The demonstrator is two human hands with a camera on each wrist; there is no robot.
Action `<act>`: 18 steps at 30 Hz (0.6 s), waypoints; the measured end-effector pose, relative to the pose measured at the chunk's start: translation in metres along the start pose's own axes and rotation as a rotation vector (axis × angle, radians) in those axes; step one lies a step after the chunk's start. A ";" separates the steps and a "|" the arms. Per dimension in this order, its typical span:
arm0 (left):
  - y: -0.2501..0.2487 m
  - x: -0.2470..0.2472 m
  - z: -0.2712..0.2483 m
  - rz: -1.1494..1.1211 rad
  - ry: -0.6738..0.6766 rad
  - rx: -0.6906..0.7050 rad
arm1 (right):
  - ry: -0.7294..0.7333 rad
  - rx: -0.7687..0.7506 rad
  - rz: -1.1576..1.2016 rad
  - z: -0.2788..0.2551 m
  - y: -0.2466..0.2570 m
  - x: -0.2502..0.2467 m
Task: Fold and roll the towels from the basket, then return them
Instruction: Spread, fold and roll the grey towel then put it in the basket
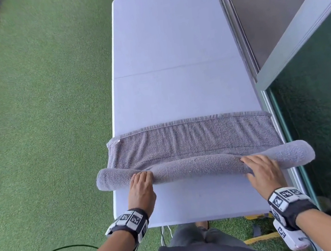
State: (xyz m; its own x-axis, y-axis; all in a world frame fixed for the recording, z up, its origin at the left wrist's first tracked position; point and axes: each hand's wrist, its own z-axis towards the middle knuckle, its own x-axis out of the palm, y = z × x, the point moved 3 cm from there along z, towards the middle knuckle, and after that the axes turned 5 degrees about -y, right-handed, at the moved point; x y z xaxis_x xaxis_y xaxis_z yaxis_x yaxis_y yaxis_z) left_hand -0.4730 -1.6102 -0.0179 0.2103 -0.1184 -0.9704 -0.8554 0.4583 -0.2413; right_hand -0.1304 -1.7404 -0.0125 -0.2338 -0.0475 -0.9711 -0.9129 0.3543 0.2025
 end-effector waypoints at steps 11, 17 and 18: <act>0.004 -0.003 -0.015 0.014 0.059 -0.001 | 0.162 0.021 -0.081 -0.010 -0.001 -0.002; 0.006 -0.007 0.026 0.043 0.040 -0.089 | 0.140 0.181 0.028 0.036 0.005 -0.013; 0.006 -0.010 0.031 0.057 0.023 -0.116 | 0.092 0.161 -0.001 0.040 0.008 -0.015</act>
State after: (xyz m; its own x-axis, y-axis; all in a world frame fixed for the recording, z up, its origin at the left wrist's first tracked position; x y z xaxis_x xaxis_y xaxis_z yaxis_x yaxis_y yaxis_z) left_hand -0.4650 -1.5788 -0.0094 0.1499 -0.1159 -0.9819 -0.9149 0.3602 -0.1822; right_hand -0.1208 -1.6999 -0.0015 -0.2692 -0.1310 -0.9541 -0.8496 0.4990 0.1712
